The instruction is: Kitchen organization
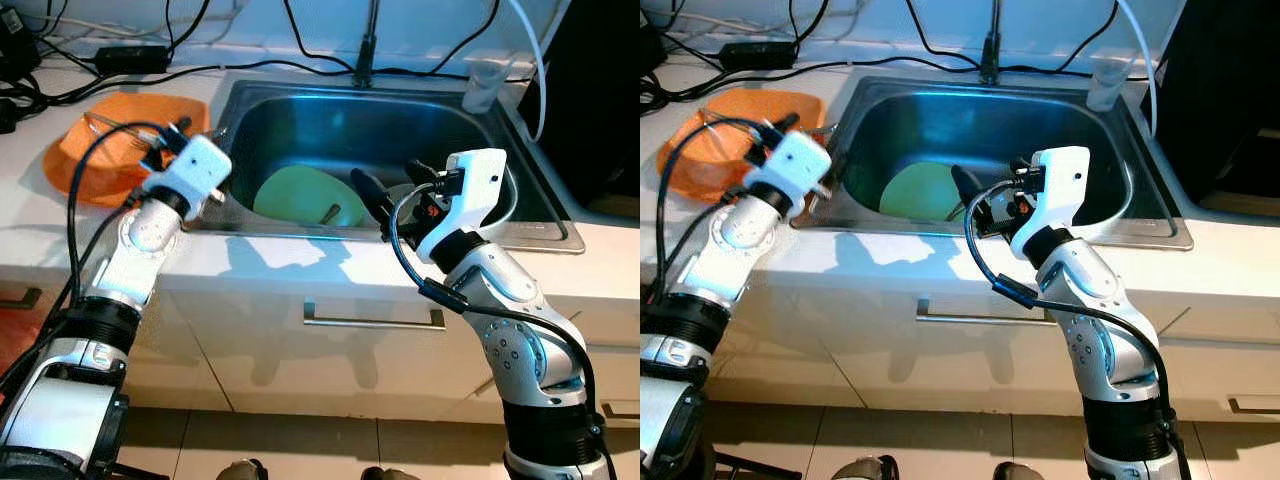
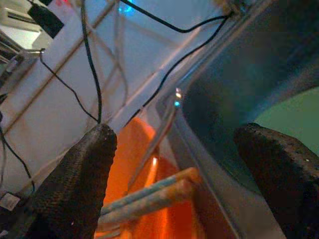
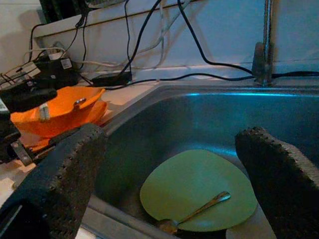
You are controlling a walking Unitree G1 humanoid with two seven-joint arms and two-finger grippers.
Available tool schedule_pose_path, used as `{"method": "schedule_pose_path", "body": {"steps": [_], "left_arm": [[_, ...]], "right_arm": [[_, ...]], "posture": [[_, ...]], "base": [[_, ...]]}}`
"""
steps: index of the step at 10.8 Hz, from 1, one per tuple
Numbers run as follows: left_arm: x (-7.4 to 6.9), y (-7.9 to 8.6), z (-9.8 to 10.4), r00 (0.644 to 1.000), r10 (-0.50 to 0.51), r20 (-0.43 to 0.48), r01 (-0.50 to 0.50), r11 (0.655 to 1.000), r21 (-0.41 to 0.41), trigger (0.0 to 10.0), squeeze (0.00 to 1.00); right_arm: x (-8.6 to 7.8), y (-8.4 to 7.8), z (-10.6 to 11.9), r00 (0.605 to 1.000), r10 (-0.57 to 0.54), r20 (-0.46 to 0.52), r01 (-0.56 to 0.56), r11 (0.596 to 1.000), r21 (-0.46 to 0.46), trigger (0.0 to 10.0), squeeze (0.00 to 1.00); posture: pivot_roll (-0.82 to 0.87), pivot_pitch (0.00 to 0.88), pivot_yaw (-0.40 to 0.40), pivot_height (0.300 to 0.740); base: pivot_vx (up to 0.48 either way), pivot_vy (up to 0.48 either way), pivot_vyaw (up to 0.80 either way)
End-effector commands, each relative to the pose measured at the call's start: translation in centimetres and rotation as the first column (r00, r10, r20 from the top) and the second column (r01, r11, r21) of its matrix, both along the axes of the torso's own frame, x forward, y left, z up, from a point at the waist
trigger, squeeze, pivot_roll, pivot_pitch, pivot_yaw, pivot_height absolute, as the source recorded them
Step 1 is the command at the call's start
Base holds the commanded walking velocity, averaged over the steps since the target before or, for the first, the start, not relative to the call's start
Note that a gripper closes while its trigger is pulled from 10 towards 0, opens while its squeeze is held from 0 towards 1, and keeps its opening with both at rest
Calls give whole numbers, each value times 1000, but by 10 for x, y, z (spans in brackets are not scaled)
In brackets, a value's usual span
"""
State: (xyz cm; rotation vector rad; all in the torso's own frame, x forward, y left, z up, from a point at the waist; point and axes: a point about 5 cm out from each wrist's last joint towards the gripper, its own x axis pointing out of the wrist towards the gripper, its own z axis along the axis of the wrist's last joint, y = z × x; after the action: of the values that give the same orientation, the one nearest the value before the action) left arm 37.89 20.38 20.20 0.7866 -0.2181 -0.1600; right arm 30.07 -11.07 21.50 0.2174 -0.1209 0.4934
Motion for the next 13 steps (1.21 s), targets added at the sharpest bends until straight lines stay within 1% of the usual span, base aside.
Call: {"method": "schedule_pose_path", "body": {"steps": [1,3,4,5,7,13], "left_arm": [[0,0,-1,1000,-14,-12,14,1000,19,10000,0],[2,0,-3,1000,-17,-26,17,1000,11,10000,0],[2,2,-1,1000,-14,-16,14,1000,-5,4510,0],[3,5,-1,1000,-6,-14,6,1000,-10,0,0],[4,10,1,1000,8,-10,-8,1000,-14,0,0],[4,6,5,1000,-11,25,11,1000,-8,0,0]], "right_arm": [[-1,-3,5,1000,-16,24,16,1000,-2,10000,396],[-1,-2,4,1000,-12,17,12,1000,-6,10000,396],[-1,-2,4,1000,-12,16,12,1000,-7,10000,392],[-1,-2,4,1000,-13,16,13,1000,-7,10000,392],[-1,-3,4,1000,-18,17,18,1000,-7,10000,392],[0,-3,4,1000,-23,20,23,1000,-8,10000,388]], "posture": [[-85,100,-8,740],[-86,101,-8,740],[-88,101,-7,740],[-89,101,-7,740],[-89,100,-8,740],[-89,99,-11,740]], "base": [[0,0,0],[0,0,0],[0,0,0],[0,0,0],[0,0,0],[0,0,0]]}}
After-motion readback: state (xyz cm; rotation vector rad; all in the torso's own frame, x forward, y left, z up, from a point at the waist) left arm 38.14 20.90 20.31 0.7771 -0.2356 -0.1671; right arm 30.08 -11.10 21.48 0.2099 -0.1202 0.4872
